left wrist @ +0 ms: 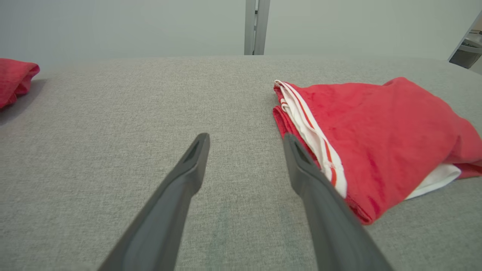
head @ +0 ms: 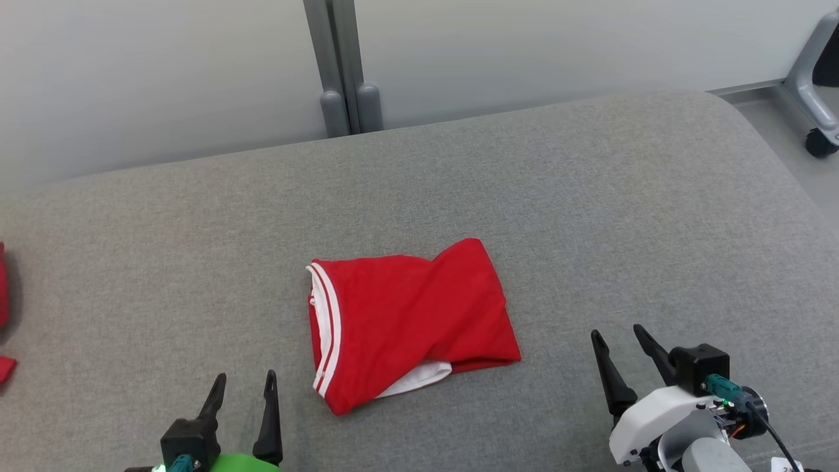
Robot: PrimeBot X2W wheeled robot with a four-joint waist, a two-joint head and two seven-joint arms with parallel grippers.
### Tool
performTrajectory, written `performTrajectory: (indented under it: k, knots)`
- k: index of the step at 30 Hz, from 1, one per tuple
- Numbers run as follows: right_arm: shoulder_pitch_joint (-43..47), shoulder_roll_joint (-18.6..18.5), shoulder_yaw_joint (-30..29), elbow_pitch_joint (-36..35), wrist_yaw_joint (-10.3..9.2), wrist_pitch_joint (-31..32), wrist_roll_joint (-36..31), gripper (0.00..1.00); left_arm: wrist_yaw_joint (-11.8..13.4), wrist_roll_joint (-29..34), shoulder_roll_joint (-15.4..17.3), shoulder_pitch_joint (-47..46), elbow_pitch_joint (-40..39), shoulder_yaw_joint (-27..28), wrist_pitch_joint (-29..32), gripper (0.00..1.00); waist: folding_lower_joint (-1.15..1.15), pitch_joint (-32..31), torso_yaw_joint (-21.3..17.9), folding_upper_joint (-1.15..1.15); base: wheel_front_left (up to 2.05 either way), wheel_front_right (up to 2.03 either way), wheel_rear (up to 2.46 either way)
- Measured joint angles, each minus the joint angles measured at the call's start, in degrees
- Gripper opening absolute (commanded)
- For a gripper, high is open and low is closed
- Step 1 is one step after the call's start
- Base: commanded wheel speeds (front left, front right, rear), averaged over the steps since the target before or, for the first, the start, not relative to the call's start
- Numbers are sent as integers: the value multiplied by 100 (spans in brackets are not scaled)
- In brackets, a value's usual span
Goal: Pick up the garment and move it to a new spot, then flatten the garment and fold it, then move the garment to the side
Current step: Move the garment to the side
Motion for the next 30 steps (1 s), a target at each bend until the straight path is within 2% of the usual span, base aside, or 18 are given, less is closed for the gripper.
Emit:
performTrajectory:
  k: [5,11,16,18,23,24,25,28,30]
  knots:
    - [-131,-1,155,109,0,0,81,100,-3,5,1,-15,-23,-54,0,100,0,46,131,0,0,0,0]
    - [-1044,-1,509,423,0,-1,177,100,-93,36,0,-362,-131,-120,0,100,0,326,349,0,0,0,0]
    - [-1802,2,825,1260,0,-1,425,100,-164,35,0,-519,-109,-140,0,100,0,557,613,0,0,0,0]
    - [-2109,9,1051,1904,0,-5,525,100,-182,35,1,-564,-88,-147,0,100,0,690,780,0,0,0,0]
    - [-2362,0,1522,2775,0,-11,935,100,-200,38,1,-643,-51,-134,0,100,0,881,1032,0,0,0,0]
    - [-2419,0,1611,2860,0,-12,1002,23,-203,45,1,-654,-51,-126,0,100,0,911,1060,0,0,0,0]
    - [-2479,-21,1739,2931,0,-20,1046,0,-203,52,1,-658,-49,-111,0,100,0,948,1091,0,0,0,0]
    - [-2652,-12,1760,3103,2,-54,1083,0,-204,69,3,-659,-70,-49,0,100,0,1028,1114,0,0,0,0]
    - [-2725,38,1524,3127,12,-51,946,0,-204,92,15,-663,-108,-79,0,100,0,1053,1059,0,0,0,0]
